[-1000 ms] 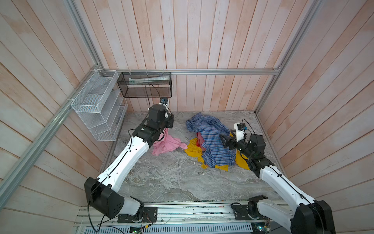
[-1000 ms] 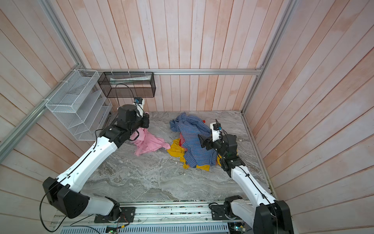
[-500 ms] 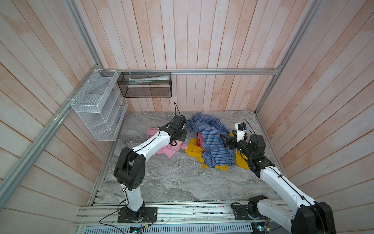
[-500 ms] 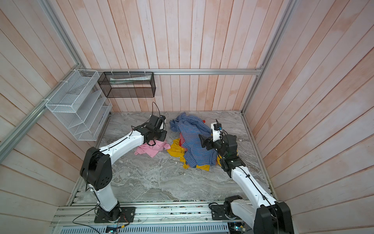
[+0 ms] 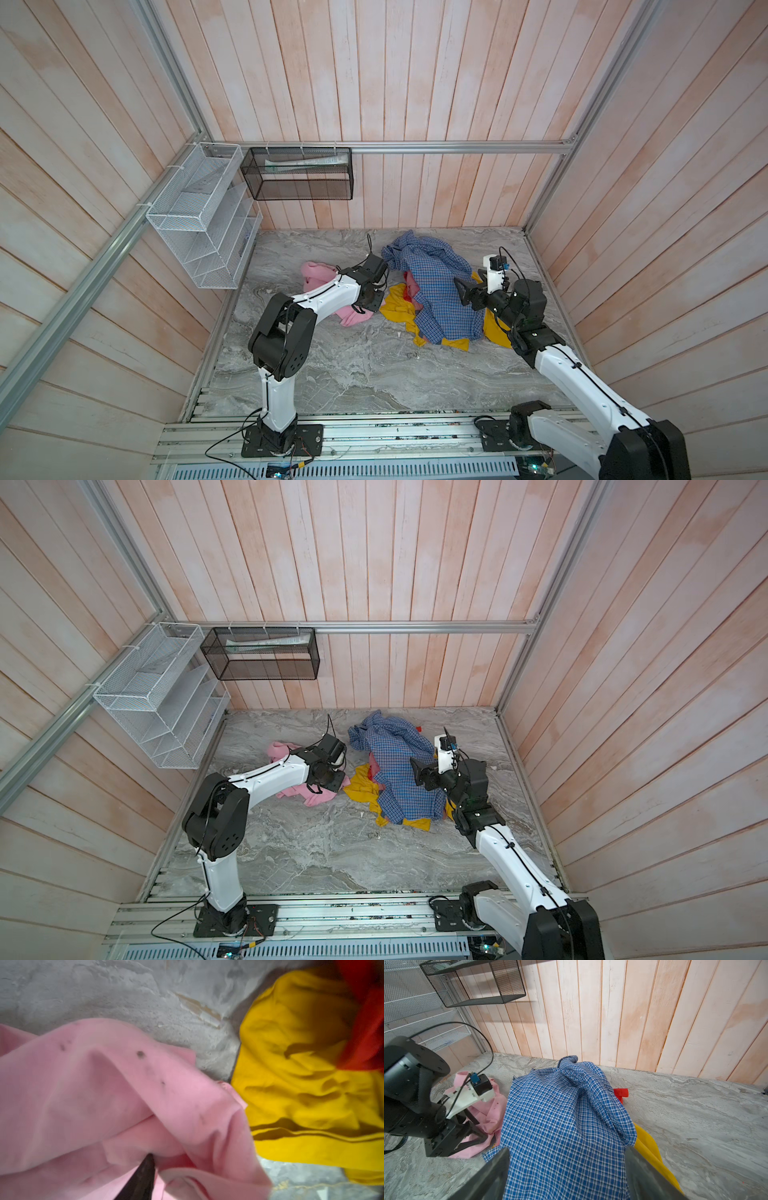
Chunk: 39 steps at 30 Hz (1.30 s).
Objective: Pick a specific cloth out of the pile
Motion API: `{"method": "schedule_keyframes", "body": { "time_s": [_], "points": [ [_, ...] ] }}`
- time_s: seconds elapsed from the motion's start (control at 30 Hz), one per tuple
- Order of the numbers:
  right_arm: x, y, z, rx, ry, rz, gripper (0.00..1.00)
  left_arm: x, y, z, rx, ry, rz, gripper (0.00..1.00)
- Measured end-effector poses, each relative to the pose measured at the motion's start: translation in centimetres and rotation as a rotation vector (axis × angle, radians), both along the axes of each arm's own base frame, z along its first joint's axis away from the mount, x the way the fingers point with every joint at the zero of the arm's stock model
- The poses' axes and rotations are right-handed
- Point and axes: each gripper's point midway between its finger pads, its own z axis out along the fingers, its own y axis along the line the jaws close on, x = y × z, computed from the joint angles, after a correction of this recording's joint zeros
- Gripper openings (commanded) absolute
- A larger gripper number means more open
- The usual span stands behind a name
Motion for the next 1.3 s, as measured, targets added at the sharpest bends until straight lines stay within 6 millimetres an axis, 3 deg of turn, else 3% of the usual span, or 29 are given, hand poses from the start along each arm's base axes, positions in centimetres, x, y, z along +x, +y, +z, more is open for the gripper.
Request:
{"method": "schedule_keyframes", "body": {
  "time_s": [0.17, 0.27, 0.57, 0.8, 1.13, 1.3],
  "points": [
    [-0.1, -0.3, -0.1, -0.018, -0.002, -0.012, 0.87, -0.7, 0.5, -2.7, 0.041, 0.065, 0.014, 0.69],
    [-0.1, -0.4, 0.1, -0.022, -0.006, -0.018, 0.88, -0.4, 0.4, -2.6, 0.035, 0.056, 0.023, 0.74],
    [-0.3, -0.7, -0.3, -0.051, -0.001, -0.026, 0.88, 1.0, 1.3, -2.2, 0.046, -0.002, 0.096, 0.75],
    [-0.3, -0.9, -0.8, -0.072, 0.014, -0.032, 0.88, 2.6, 2.2, -1.4, 0.066, -0.078, 0.148, 0.76],
    [-0.3, -0.9, -0.9, -0.074, 0.017, -0.033, 0.88, 4.1, 0.0, 3.2, -0.118, -0.160, 0.112, 0.75],
    [-0.2, -0.9, -1.2, -0.078, 0.024, -0.032, 0.88, 4.5, -0.9, 3.6, -0.172, -0.133, 0.090, 0.75]
  ]
}}
